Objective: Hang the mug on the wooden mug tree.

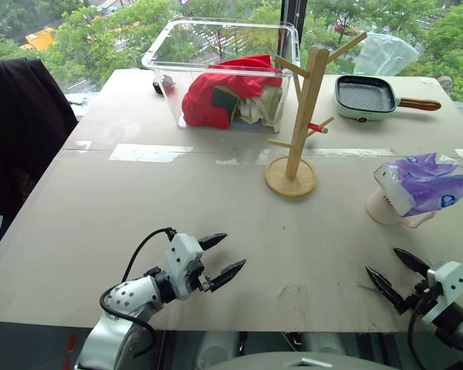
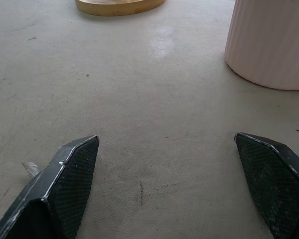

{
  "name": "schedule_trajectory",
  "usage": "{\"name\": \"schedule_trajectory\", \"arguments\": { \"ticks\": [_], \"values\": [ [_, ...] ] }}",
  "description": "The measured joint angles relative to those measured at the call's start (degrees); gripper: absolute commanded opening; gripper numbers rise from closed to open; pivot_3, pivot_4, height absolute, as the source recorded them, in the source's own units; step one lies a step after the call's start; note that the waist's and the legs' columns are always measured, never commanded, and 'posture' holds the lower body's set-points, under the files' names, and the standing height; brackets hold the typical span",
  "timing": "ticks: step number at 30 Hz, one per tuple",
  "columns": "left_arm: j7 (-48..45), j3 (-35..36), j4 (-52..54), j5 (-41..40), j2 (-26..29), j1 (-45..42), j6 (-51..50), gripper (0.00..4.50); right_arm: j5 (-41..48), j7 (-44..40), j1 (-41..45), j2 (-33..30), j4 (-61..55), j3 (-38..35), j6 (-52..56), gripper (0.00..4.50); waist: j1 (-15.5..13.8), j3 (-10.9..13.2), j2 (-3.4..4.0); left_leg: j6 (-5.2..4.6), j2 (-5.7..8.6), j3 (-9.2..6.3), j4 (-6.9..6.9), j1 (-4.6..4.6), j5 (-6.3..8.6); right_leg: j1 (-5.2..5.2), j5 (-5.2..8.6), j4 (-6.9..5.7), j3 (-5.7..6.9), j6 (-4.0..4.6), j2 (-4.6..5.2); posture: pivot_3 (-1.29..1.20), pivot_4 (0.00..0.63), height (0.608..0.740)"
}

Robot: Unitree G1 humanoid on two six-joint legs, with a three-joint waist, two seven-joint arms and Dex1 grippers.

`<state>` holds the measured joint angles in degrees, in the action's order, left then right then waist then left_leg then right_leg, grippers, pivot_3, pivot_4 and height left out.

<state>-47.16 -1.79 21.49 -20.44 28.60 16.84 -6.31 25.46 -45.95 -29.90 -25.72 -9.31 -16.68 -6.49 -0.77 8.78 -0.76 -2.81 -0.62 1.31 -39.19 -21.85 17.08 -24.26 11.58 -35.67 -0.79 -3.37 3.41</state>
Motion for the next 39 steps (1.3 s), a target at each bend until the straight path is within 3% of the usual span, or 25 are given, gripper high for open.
{"name": "schedule_trajectory", "arguments": {
  "ticks": [20, 28, 34, 39],
  "values": [
    [-2.81, 0.01, 0.02, -2.11, 1.45, -2.88, -1.89, 3.92, -0.32, 0.34, 0.72, 0.71, -0.02, 0.16, 0.00, 4.42, 0.00, 0.00, 0.02, 0.00, -0.01, 0.01, 0.00, 0.01, 0.00, 0.00, -0.01, 0.00, -0.04, 0.03, -0.25, 0.00, 0.150, 0.740],
    [-4.31, -0.35, -1.00, -2.13, 1.50, -4.93, -1.87, 3.92, -1.52, 1.88, -0.61, 0.86, -5.25, 0.91, 0.09, 4.42, -0.02, 0.01, 0.03, 0.00, -0.01, 0.01, 0.00, 0.02, 0.00, 0.00, -0.01, -0.01, -0.03, 0.02, -0.27, 0.00, 0.150, 0.740],
    [-7.53, -1.43, -0.43, -4.76, 1.87, -10.17, -3.75, 3.92, -12.81, 10.72, 0.41, 7.66, -10.12, 4.44, -6.76, 4.42, -0.05, 0.03, 0.08, 0.01, -0.02, 0.00, -0.01, 0.01, -0.01, -0.01, 0.00, -0.04, -0.01, 0.01, -0.30, 0.00, 0.150, 0.740],
    [-11.84, -2.67, 3.64, -11.17, 3.77, -16.81, -8.33, 3.92, -27.54, 17.70, -1.47, 9.60, -13.84, 4.67, -19.93, 4.42, -0.01, 0.04, 0.10, 0.01, 0.03, 0.07, -0.01, 0.00, -0.01, -0.01, -0.03, -0.03, -0.08, 0.05, -0.30, 0.00, 0.150, 0.740]
  ]
}}
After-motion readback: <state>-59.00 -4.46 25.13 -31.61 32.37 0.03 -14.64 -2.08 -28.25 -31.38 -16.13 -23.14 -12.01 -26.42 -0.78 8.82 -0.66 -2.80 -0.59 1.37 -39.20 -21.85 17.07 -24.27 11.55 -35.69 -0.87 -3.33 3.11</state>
